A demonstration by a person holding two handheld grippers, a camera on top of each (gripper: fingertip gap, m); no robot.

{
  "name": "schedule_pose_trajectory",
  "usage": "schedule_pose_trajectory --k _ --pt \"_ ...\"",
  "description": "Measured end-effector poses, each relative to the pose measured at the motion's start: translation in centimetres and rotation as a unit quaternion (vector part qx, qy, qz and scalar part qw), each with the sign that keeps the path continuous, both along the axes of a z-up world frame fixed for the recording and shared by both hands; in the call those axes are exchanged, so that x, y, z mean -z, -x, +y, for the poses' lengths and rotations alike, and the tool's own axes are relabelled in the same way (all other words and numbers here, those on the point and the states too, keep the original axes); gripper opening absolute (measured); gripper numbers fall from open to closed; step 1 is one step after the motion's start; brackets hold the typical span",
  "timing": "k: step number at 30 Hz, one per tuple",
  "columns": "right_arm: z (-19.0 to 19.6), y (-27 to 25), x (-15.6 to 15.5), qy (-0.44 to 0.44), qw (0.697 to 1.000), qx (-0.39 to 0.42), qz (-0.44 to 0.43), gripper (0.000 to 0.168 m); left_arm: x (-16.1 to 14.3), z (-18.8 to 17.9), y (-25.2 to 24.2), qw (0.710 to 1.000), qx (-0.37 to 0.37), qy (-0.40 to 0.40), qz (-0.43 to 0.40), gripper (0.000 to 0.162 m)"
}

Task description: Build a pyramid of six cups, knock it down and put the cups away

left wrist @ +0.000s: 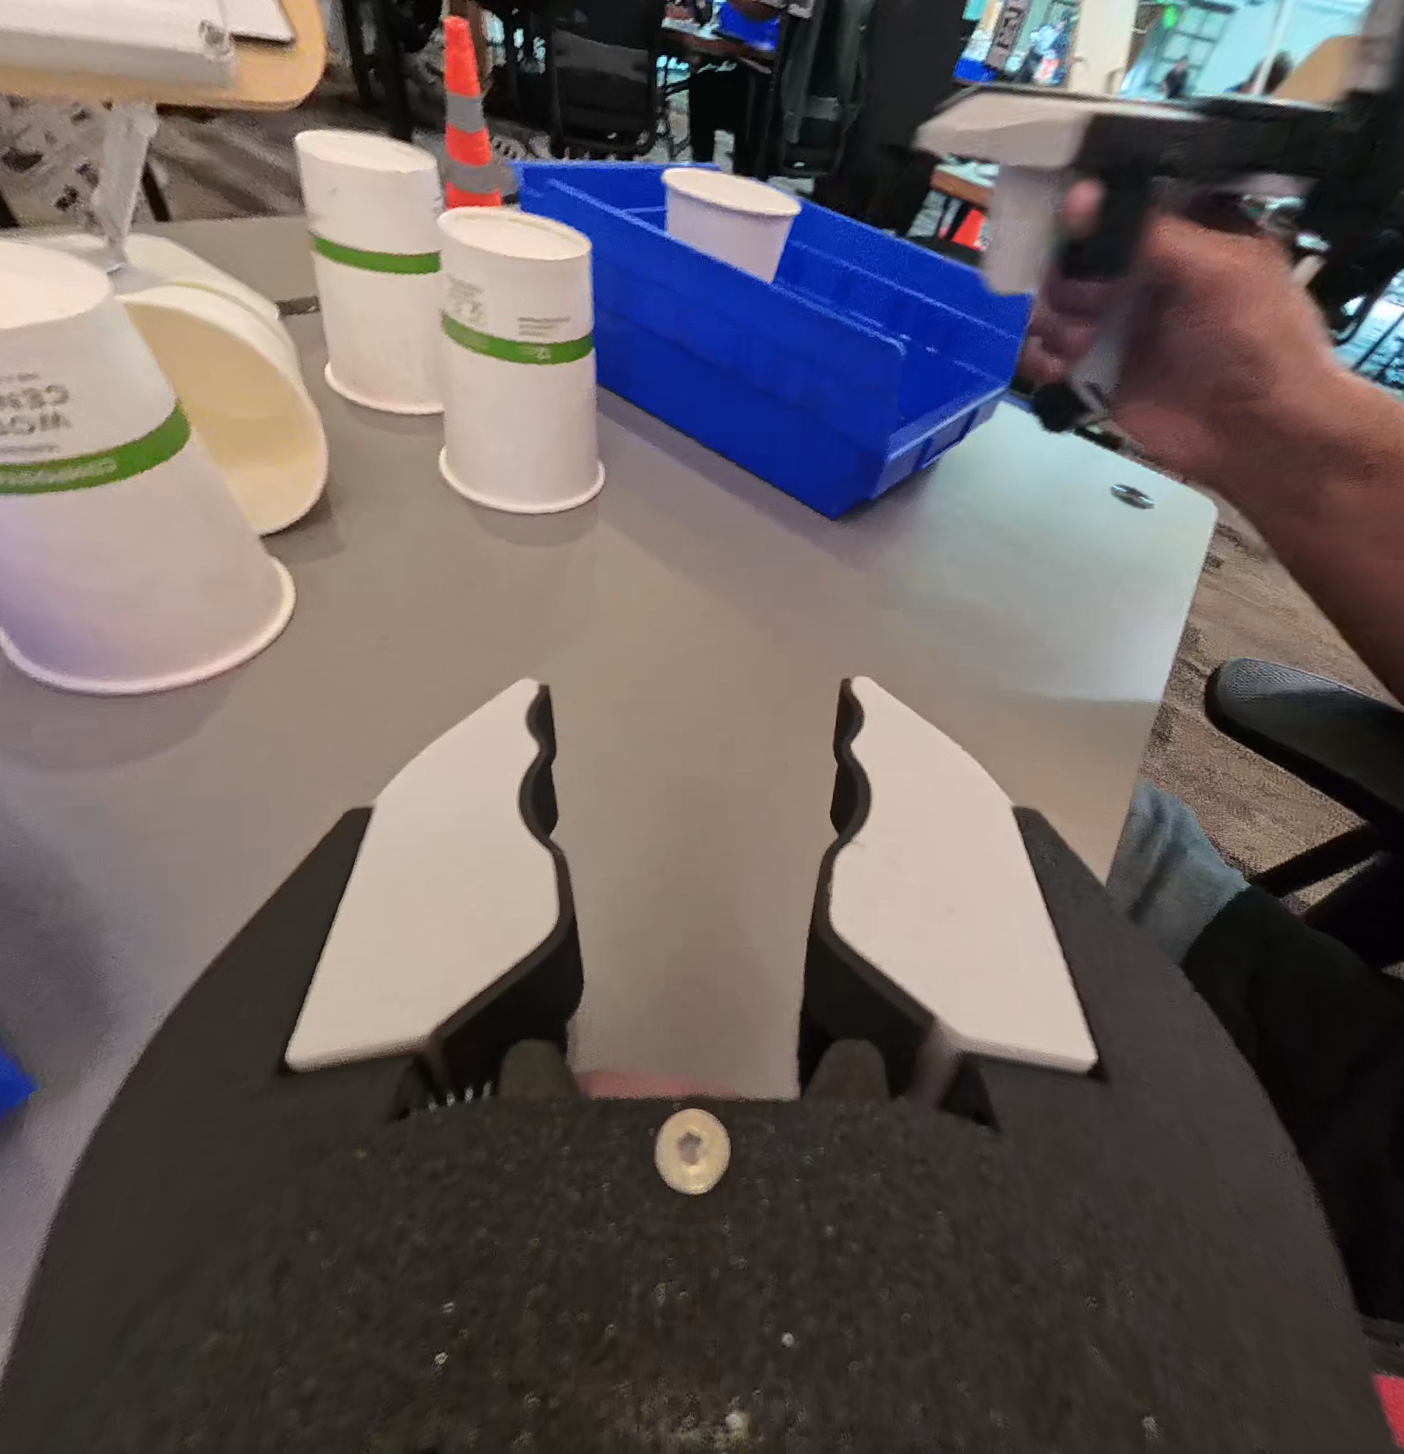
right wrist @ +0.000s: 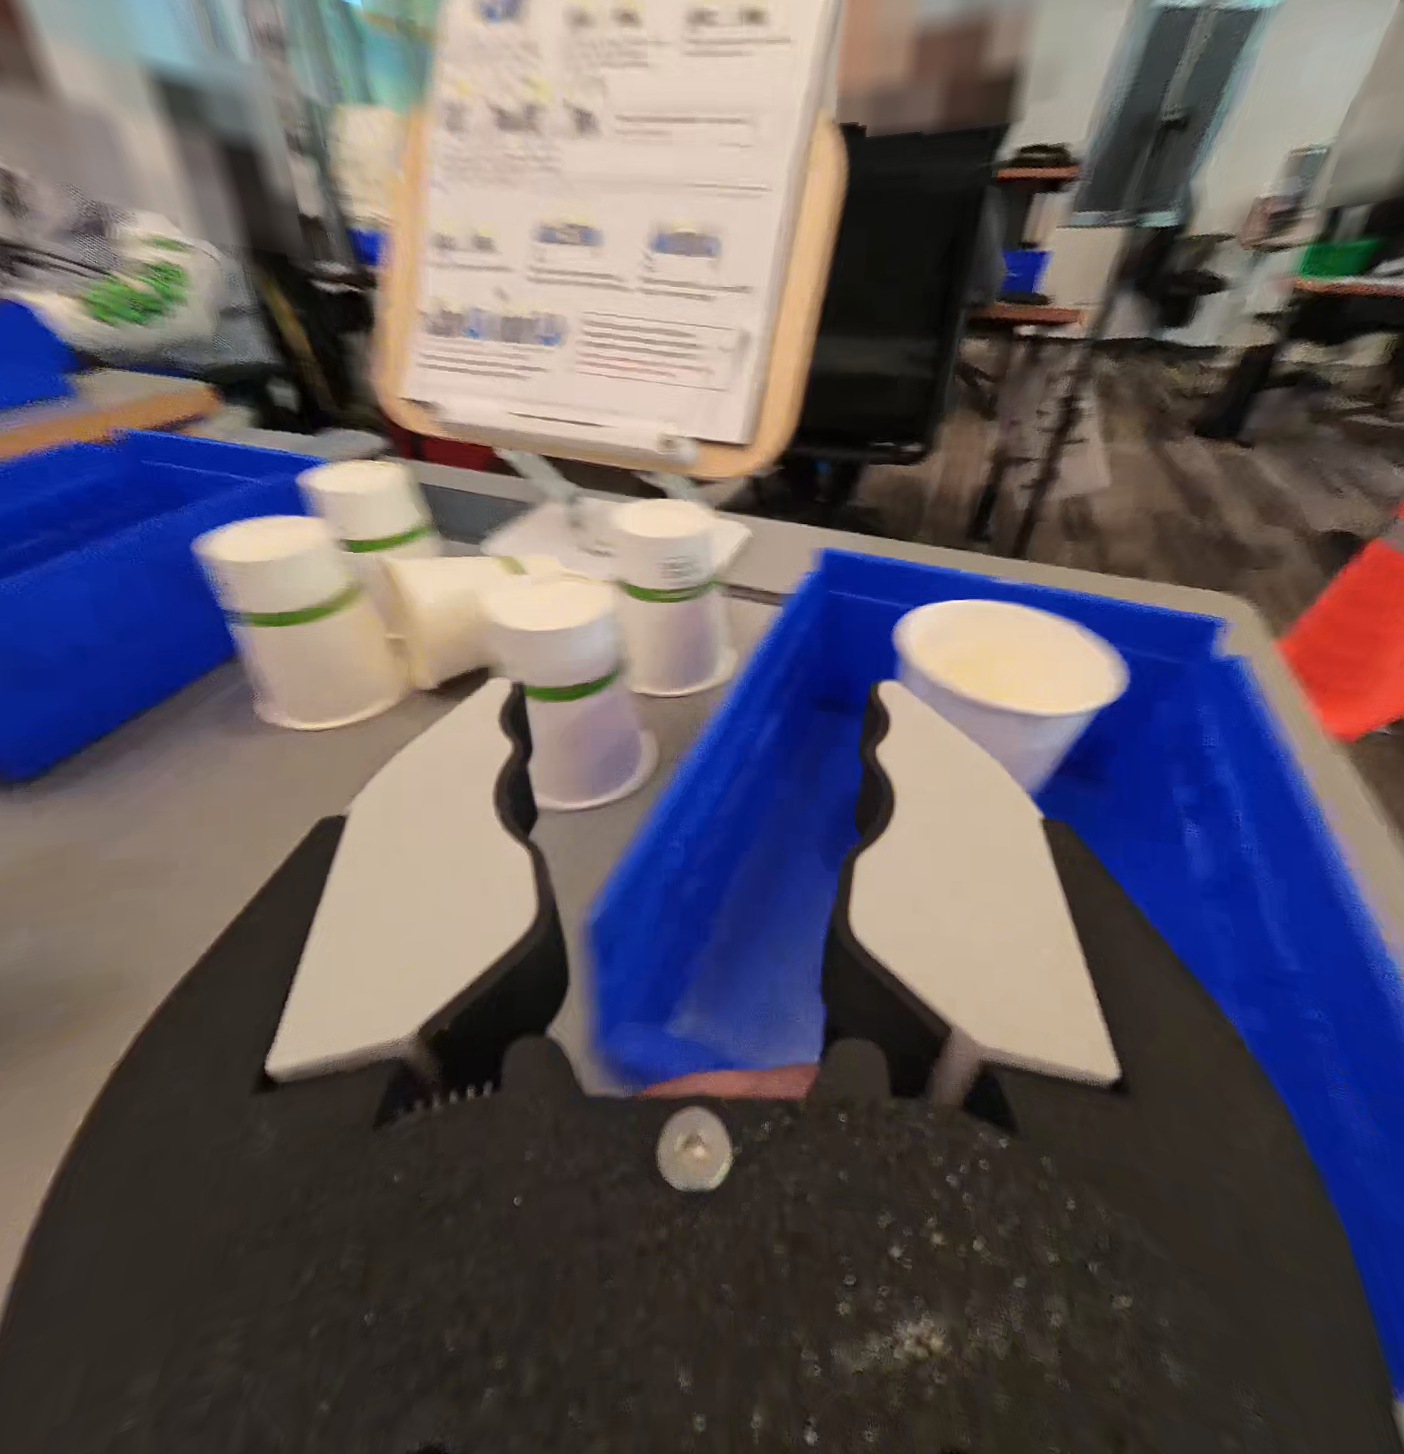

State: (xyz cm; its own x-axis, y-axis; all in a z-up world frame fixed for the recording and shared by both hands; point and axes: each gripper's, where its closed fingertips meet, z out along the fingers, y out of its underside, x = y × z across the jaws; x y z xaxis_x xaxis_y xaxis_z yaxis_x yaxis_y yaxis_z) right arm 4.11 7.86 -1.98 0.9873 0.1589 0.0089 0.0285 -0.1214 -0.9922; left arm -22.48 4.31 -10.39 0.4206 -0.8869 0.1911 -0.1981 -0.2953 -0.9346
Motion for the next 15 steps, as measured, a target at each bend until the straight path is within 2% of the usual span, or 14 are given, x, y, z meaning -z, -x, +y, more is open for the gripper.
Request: schedule_pose_trajectory --k 4,6,9,12,15 --pt "-4.3 7.7 2.9 0.043 0.991 -0.113 0.055 0.086 -0.5 1.7 1.0 0.999 -0.032 0.014 0.037 0.069" --pt "-5.5 10.3 5.1 0.072 0.985 -0.148 0.052 0.087 -1.5 3.0 1.5 0.996 -0.038 -0.005 0.083 0.072" --pt "-5.9 12.6 6.6 0.079 0.980 -0.180 0.011 0.084 -3.6 6.0 2.2 0.982 -0.026 -0.040 0.180 0.073" --pt "-6.2 14.3 7.1 0.080 0.974 -0.210 0.010 0.081 -4.9 11.2 2.8 0.943 -0.011 -0.091 0.319 0.080" --pt "-6.7 15.4 8.2 0.100 0.968 -0.230 0.018 0.082 -4.4 15.8 2.4 0.905 0.039 -0.072 0.417 0.084"
